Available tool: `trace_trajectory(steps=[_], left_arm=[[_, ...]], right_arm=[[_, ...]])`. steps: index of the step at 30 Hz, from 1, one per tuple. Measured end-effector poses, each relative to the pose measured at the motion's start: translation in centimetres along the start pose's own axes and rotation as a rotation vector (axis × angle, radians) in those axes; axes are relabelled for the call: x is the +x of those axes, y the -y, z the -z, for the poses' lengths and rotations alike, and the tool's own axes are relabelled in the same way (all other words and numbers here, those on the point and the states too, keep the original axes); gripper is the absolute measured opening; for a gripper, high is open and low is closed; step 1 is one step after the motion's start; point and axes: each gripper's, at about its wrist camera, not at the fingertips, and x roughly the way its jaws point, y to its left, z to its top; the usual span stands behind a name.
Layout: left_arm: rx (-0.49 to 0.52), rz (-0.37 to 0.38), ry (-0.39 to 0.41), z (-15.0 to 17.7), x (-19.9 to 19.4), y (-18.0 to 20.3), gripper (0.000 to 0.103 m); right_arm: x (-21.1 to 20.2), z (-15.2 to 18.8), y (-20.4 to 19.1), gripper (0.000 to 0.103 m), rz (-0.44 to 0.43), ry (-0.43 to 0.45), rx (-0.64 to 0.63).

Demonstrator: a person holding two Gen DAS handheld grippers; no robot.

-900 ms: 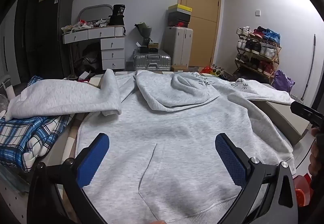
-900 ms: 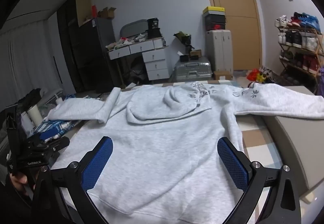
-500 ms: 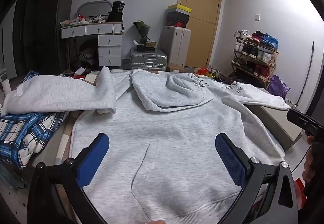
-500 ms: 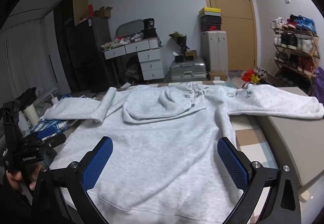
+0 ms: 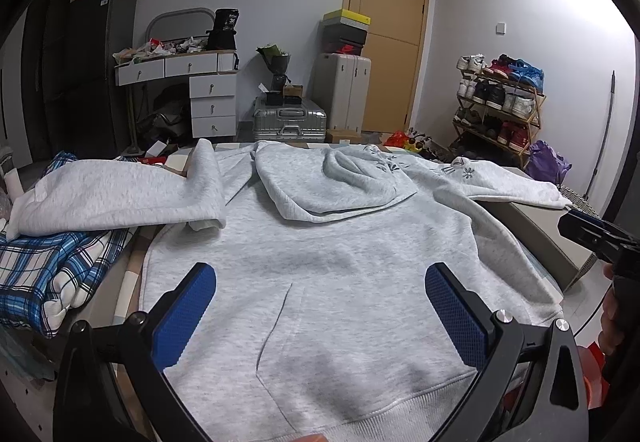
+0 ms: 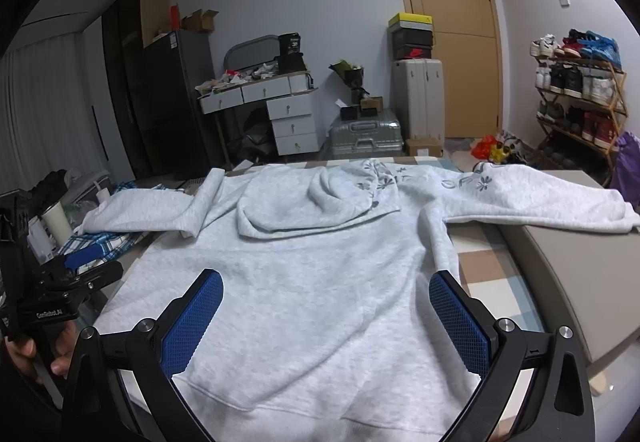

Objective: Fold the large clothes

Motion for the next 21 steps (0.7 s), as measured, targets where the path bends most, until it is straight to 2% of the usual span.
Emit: trace_trajectory(steps=[21], left_arm=[[0.025, 0.048, 0.006, 0.5, -1.0, 0.9, 0.102]], right_arm=[[-2.2, 0.6, -1.0, 0.103, 0.046, 0.01, 0.004]])
